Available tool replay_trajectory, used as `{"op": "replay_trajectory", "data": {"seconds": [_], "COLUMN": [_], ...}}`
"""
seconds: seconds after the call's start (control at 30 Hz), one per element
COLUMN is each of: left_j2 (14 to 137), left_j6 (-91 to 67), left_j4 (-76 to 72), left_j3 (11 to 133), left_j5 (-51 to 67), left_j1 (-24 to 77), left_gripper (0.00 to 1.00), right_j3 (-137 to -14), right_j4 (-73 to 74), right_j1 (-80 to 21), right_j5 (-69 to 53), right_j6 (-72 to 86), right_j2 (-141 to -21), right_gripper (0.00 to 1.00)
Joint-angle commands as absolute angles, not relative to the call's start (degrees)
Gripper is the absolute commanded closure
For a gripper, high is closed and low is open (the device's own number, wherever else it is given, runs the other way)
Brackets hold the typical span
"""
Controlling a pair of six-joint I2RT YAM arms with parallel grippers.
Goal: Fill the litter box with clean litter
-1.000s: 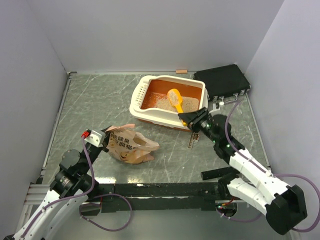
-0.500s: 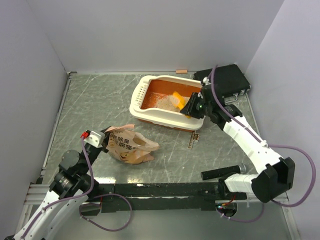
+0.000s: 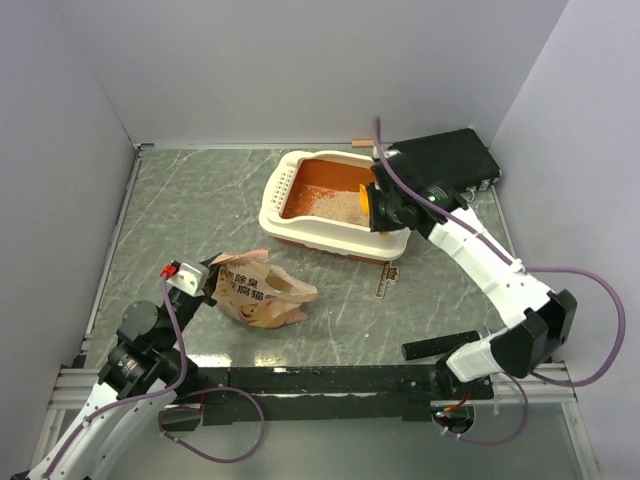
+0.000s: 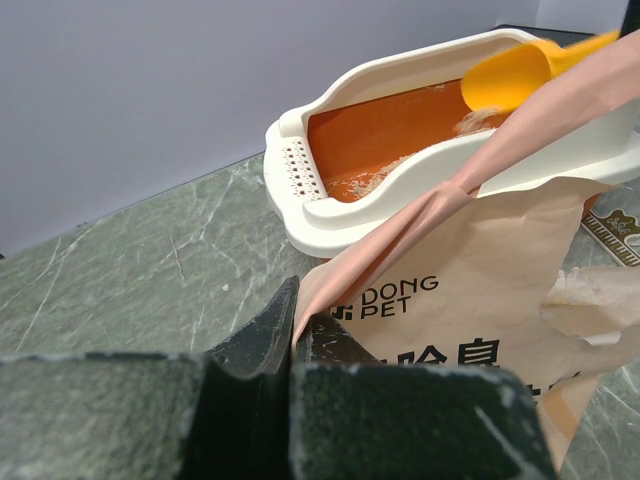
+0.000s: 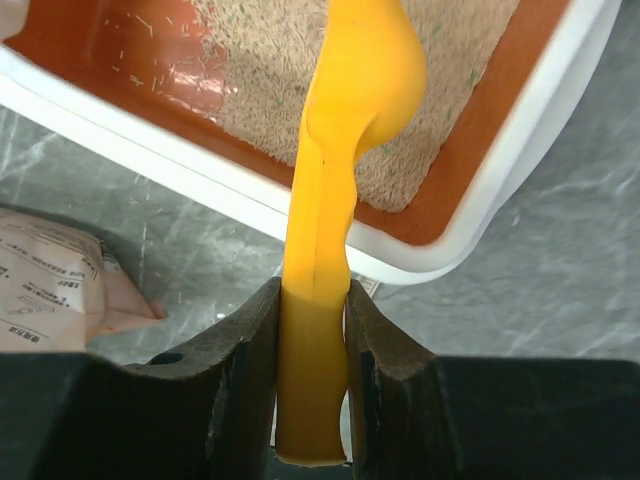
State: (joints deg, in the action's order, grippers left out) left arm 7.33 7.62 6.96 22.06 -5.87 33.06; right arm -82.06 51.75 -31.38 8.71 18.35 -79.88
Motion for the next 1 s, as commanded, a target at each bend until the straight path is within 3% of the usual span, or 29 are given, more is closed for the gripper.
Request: {"op": "replay_trajectory", "data": {"seconds": [0.0, 0.23, 0.4, 0.83, 0.97], "left_j2": [6.24, 6.42, 6.5, 6.94, 7.29], "left_j6": [6.33, 6.42, 6.5, 6.59, 6.5], "left_j4": [-2.37, -2.2, -2.29, -2.37, -2.2], "left_j3": [25.14, 25.14, 25.14, 24.96, 25.14], "left_j5": [-6.5, -6.59, -6.5, -6.24, -6.07], "left_j1": [32.61, 32.61, 32.61, 32.52, 32.52], "left_gripper": [0.99, 0.99, 0.99, 0.99, 0.99], "right_j3": [-93.49, -110.9, -108.03, -85.44, -79.82], "right_j4": [60.02, 74.44, 71.21, 56.88, 56.87], "right_j1": [-35.67, -39.46, -39.73, -39.99, -39.99], "right_j5": [22.03, 33.3, 32.09, -10.17, -24.15], "right_j6": [12.67, 10.28, 10.72, 14.93, 16.96], "right_j2": [-85.15, -97.81, -95.2, -62.7, -58.63], "right_gripper": [1.0, 1.0, 1.0, 1.0, 1.0]}}
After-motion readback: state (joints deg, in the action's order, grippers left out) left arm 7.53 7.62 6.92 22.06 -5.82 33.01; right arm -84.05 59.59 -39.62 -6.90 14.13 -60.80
